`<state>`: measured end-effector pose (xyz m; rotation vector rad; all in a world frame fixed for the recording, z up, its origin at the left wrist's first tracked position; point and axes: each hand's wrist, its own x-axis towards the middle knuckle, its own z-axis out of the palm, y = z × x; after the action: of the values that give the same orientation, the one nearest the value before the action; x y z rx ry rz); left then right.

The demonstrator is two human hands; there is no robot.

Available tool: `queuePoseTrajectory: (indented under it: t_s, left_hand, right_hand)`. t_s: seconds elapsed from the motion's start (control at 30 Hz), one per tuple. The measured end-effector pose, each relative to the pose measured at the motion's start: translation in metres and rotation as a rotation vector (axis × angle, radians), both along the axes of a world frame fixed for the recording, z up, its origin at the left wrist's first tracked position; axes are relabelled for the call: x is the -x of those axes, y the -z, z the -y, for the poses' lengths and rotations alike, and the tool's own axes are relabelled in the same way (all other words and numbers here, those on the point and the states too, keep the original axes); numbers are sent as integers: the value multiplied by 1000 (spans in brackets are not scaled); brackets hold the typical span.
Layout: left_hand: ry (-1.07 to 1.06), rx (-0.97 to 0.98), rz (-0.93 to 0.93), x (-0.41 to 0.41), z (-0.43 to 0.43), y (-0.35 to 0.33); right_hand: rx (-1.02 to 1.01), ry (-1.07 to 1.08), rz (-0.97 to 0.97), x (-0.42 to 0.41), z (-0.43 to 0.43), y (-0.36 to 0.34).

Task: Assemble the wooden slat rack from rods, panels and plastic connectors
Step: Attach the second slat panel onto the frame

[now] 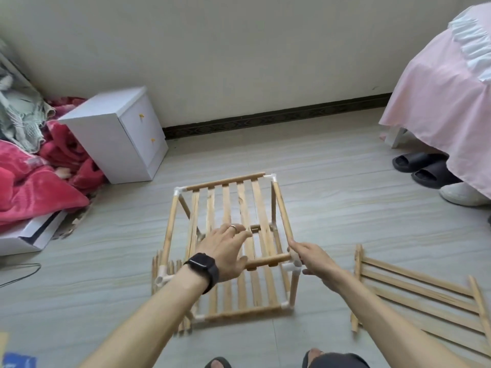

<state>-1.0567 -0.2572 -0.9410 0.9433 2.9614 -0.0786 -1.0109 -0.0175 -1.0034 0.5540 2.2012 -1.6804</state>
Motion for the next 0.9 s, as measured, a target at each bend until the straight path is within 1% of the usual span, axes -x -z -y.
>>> queuePoseTrajectory:
  t_s: [0.13,0.2,0.27,0.33,0.37,0.4,0.47,0.53,0.57,0.63,0.8,0.9]
  left_hand:
    - [225,65,62,-14,-50,27]
    - [222,40,97,-15,-58,37]
    - [214,21,87,-12,-60,44]
    - [285,52,23,-10,-63,48]
    - [335,59,-17,-11,-65,51]
    - [375,46,-58,-12,-66,54]
    - [413,-45,-137,-15,-65,61]
    - [445,-128,-288,-15,-62,70]
    - [449,-149,-360,-14,-62,72]
    - [439,-155,-449,-13,-64,75]
    - [490,-159,-538,-14,-65,81]
    - [489,-146,-504,-16,-68,81]
  right_hand:
    - [88,19,-42,-23,24,17]
    - [70,67,-66,-30,26,21]
    - [-35,91,-109,-33,25,29]
    - [-136,131,-168,-35,21,36]
    - [-147,165,-191,-37,20,38]
    - [-146,197,-212,-39,20,41]
    - [-139,244,-248,-41,20,46]
    - [-128,283,-282,-42,21,49]
    - [-118,299,-291,-42,21,51]
    - [-87,320,-289,-42,22,52]
    - [-36,365,-274,-43,28,49]
    - [0,373,-271,-44,29,47]
